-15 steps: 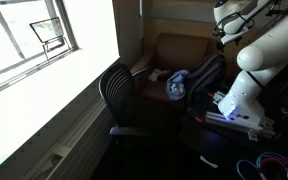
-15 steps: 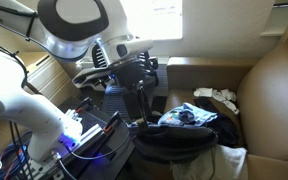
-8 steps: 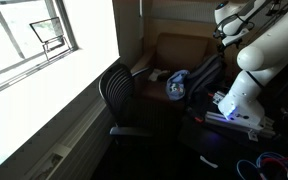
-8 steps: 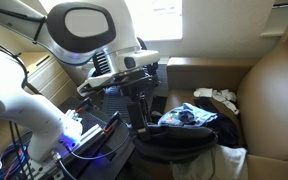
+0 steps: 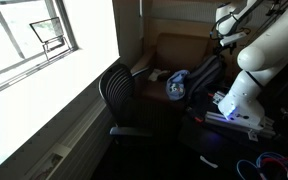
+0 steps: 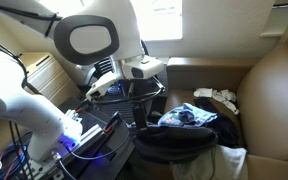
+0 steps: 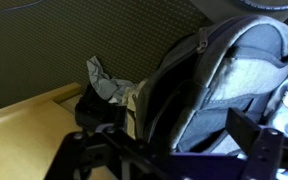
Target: Put the bag on the chair.
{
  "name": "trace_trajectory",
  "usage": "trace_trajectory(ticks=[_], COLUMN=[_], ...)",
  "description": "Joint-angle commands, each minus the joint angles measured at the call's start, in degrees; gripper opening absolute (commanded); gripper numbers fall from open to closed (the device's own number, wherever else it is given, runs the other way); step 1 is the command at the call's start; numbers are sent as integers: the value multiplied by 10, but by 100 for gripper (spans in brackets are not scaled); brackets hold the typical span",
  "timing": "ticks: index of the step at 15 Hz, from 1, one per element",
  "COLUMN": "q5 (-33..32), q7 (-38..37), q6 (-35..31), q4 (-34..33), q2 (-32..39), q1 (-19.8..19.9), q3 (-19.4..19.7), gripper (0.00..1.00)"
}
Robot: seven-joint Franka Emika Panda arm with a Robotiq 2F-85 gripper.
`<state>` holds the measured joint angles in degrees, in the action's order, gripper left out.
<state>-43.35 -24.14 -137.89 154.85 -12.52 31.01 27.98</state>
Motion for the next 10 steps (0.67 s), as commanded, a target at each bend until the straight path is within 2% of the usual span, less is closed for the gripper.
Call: trace_trajectory(ticks=[1, 5, 7, 8, 9, 10], q5=[-1, 2, -6, -9, 2, 1], q7=[-1, -83, -155, -185, -136, -158], q6=[-12, -105, -162, -160, -130, -139], q4=[4, 12, 9, 1, 11, 10], q2=[-1, 32, 67, 85, 41, 55], q1=[13, 23, 32, 33, 28, 26], q3=[-10, -5, -11, -17, -14, -13], gripper=[100, 100, 100, 100, 100, 100])
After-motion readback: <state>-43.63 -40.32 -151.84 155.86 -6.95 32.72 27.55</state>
